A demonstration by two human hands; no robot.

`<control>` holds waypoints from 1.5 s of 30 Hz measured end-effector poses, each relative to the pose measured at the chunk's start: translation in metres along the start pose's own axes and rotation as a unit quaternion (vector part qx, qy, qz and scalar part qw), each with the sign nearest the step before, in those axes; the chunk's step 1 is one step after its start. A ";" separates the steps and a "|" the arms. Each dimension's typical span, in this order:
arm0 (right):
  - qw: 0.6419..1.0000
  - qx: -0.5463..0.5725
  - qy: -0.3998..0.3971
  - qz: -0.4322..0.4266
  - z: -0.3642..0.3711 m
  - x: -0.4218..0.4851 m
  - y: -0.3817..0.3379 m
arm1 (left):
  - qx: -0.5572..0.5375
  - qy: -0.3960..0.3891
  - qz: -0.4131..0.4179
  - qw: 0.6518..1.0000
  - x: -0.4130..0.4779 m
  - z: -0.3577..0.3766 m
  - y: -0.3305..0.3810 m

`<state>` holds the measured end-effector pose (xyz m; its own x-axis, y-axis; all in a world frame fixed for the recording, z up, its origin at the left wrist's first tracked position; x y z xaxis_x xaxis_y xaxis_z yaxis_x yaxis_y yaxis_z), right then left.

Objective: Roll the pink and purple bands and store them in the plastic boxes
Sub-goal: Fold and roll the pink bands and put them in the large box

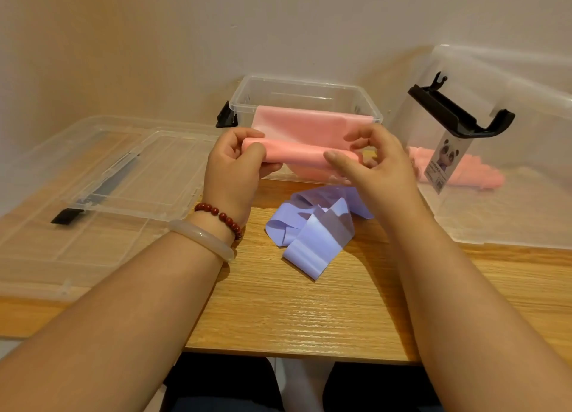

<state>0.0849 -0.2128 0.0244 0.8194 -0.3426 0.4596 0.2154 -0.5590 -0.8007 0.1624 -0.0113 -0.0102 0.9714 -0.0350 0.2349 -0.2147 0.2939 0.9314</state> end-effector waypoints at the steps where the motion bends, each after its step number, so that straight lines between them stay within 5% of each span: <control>1: 1.000 -0.003 -0.009 -0.005 -0.001 -0.001 0.001 | 0.000 -0.001 -0.005 1.000 0.000 0.000 -0.001; 13: 0.995 0.076 -0.030 0.057 -0.003 -0.006 0.020 | 0.014 -0.003 -0.038 0.999 -0.001 0.005 -0.007; 25: 0.988 0.120 0.092 0.034 -0.023 -0.005 0.017 | -0.001 -0.035 0.006 0.999 -0.007 0.009 0.004; 31: 0.983 0.171 0.048 0.044 -0.016 -0.004 0.017 | -0.017 -0.005 -0.003 1.000 -0.005 0.003 0.002; 45: 0.984 0.153 0.080 0.049 -0.024 -0.004 0.021 | 0.067 -0.008 0.031 0.997 -0.006 0.003 0.006</control>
<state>0.0735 -0.2411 0.0148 0.7560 -0.5114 0.4085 0.3091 -0.2712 -0.9115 0.1550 -0.0119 -0.0049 0.9541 -0.0366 0.2971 -0.2874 0.1661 0.9433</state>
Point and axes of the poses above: each hand's wrist, its own x-axis towards the middle knuckle, its own z-axis out of the palm, y = z × x, the point moved 10 cm from there along x, towards the middle knuckle
